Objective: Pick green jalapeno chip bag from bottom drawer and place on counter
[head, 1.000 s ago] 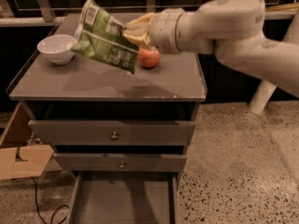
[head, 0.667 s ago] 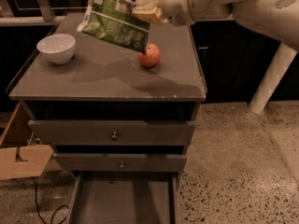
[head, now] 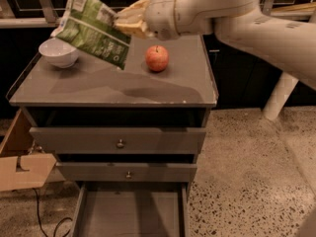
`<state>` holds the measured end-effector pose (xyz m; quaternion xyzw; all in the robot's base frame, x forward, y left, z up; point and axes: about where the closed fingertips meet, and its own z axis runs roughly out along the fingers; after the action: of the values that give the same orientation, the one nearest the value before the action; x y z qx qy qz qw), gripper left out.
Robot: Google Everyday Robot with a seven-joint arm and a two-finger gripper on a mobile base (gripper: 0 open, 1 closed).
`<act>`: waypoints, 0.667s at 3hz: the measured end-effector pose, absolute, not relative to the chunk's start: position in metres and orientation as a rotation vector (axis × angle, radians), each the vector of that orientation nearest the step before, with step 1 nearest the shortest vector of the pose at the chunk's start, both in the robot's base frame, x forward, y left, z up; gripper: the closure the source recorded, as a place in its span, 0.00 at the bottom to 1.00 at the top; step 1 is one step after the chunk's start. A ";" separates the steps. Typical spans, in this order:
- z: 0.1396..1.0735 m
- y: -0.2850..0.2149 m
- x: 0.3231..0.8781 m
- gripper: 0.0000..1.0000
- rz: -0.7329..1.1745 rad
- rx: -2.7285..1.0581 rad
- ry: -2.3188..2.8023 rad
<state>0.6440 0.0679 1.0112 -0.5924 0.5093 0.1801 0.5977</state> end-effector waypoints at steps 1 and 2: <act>0.999 0.118 0.641 1.00 0.571 -1.357 1.120; 0.978 0.154 0.641 1.00 0.667 -1.327 1.093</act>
Offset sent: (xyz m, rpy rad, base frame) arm -0.0003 0.1134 -0.0503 0.2048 0.1336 0.1962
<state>0.6408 0.1539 0.9783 -0.5735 0.4723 0.2882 0.6041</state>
